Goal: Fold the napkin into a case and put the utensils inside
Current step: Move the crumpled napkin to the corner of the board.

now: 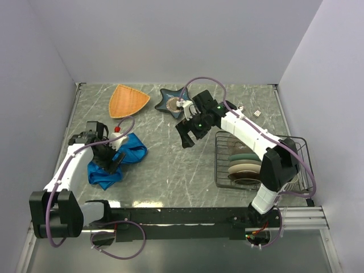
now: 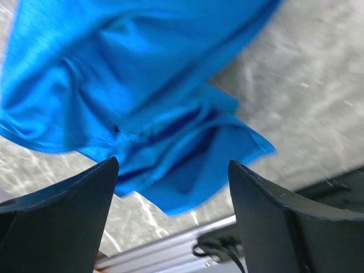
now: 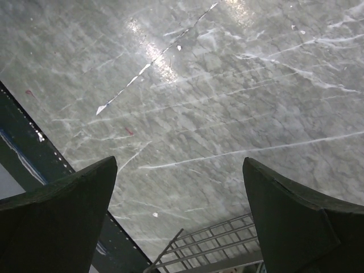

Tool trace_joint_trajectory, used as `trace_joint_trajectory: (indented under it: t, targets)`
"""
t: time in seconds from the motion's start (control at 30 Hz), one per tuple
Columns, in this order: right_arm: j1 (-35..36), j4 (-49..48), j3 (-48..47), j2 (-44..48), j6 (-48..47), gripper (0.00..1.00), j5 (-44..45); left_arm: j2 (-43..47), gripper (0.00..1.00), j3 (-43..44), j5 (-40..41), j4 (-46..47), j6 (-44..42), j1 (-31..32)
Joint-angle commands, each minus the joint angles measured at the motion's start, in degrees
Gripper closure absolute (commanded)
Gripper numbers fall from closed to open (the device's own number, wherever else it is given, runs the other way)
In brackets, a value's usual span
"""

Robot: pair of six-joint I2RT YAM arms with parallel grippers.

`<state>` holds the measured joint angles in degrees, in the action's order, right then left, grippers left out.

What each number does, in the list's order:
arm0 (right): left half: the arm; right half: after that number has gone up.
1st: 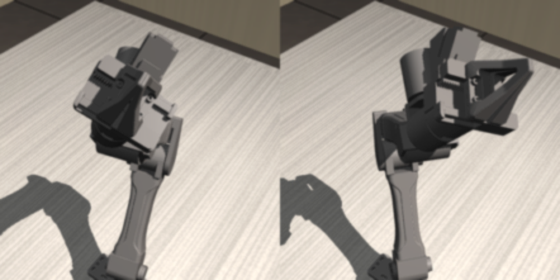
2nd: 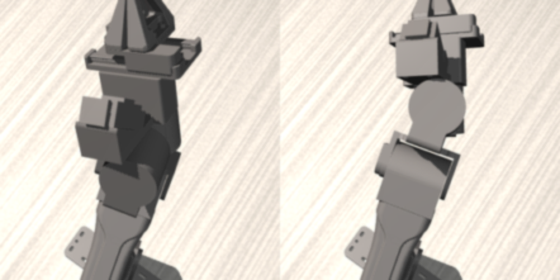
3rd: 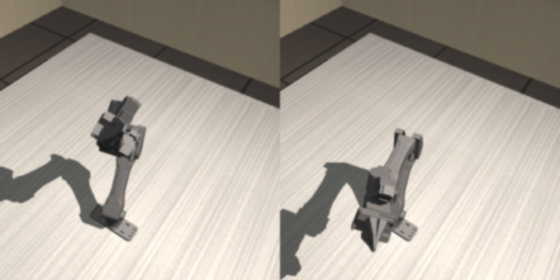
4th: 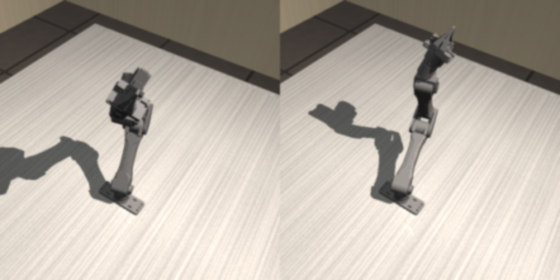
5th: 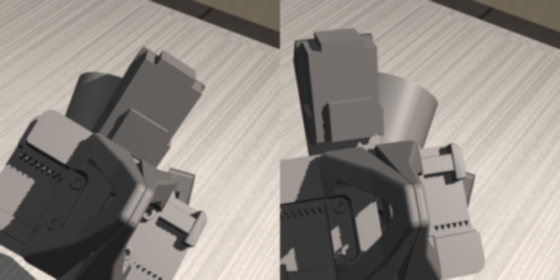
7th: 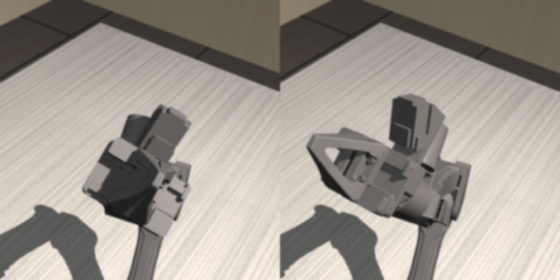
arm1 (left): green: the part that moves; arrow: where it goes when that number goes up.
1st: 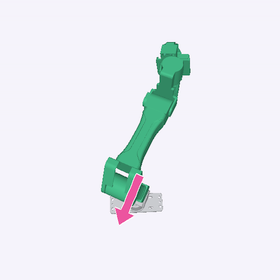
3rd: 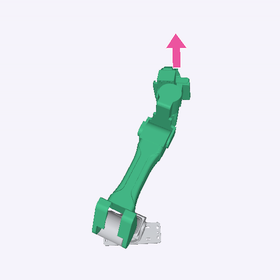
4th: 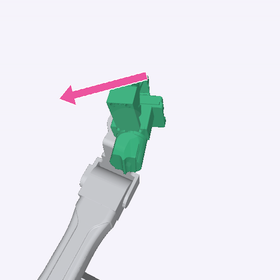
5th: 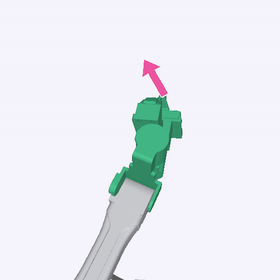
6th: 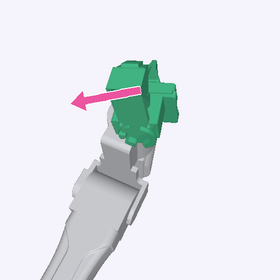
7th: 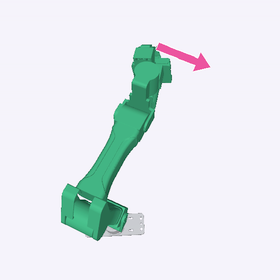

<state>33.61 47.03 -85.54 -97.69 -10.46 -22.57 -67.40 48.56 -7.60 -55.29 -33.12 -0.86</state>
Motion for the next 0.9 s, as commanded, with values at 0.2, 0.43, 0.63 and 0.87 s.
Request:
trace_joint_trajectory:
  t: [0.2, 0.43, 0.63, 0.87]
  targets:
    - [0.23, -3.69, -2.8, -1.45, 5.53, 0.0, -2.83, -8.0, 0.51, -0.04, 5.93, 13.1, -1.76, 2.0]
    - [0.32, -6.59, -2.97, -3.73, 9.93, 0.01, -4.68, -7.14, 0.99, 4.7, 0.05, 7.66, -4.32, 4.46]
    - [0.23, -8.35, -4.9, -7.42, 14.67, 0.08, -7.4, -3.89, 0.99, 10.59, -5.41, 3.17, -3.79, 6.22]
    - [0.15, -8.97, -7.62, -10.41, 17.14, 0.09, -8.28, -8.09, 0.99, 20.85, -13.75, 2.73, 6.57, 11.66]
